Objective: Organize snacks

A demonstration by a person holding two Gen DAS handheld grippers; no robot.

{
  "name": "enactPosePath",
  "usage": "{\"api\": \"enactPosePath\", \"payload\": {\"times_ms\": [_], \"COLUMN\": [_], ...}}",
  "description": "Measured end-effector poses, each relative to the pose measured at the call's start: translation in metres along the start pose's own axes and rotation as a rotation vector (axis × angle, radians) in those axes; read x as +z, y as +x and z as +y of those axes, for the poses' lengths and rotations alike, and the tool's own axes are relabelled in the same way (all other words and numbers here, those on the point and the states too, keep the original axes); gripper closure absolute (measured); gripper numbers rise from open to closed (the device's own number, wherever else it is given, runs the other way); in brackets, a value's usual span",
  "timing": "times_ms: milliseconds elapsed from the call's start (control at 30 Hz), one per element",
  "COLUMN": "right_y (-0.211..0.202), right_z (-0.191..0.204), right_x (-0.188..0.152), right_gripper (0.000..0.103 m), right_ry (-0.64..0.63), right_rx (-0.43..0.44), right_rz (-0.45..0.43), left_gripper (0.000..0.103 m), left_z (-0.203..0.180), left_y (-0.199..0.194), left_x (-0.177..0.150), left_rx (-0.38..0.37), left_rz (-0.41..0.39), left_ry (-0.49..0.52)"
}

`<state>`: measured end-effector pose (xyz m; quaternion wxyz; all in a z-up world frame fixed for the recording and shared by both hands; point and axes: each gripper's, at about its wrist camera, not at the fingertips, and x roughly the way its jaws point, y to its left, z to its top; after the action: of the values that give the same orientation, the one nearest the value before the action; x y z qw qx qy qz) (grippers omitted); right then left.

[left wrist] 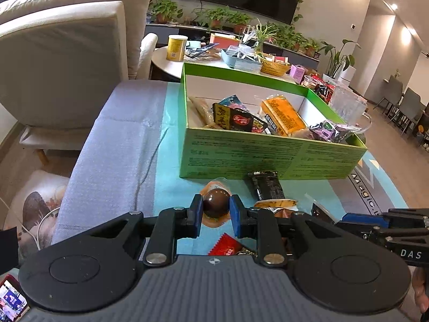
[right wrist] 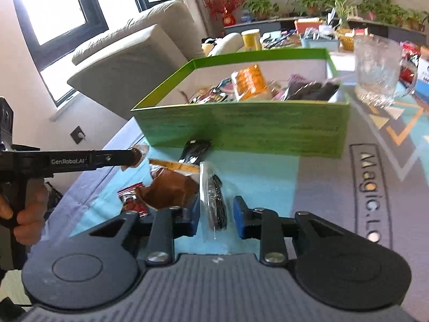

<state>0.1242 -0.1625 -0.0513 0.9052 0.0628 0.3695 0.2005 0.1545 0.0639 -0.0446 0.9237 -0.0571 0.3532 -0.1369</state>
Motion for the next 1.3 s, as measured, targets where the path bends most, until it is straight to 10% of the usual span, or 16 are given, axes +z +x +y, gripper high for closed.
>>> {"api": "enactPosePath", "payload": {"times_ms": [167,333,467,600,1300], "right_y": [0.007,0.015,0.027,0.026,-0.023], "right_z": [-0.002,0.005,0.008,0.004,-0.001], "right_x": [0.000,-0.003,-0.003,0.001,0.064], "right_gripper": [0.061,0.013,0.020,0.060,0.061], "right_ry": [0.005,-0.048,-0.097,-0.118,-0.020], "right_rx": [0.004,-0.043,-0.095,-0.128,-0.085], "right_rz": [0.054,0.045,0.036,0.040,-0.212], "left_gripper": [0.083,0.083,0.083,0.083,0.083], "left_z": [0.001,0.002,0.000,-0.001,-0.042], "left_y": [-0.003,-0.002,-0.002,-0.003,-0.020], "left_x": [0.000,0.000,0.000,0.002,0.049], "left_rx": [0.006,0.016,0.016,0.012,-0.065], "left_rz": [-0.002,-0.001,0.000,-0.004,-0.160], "left_ry": [-0.001,-0.006,0.000,-0.002,0.070]}}
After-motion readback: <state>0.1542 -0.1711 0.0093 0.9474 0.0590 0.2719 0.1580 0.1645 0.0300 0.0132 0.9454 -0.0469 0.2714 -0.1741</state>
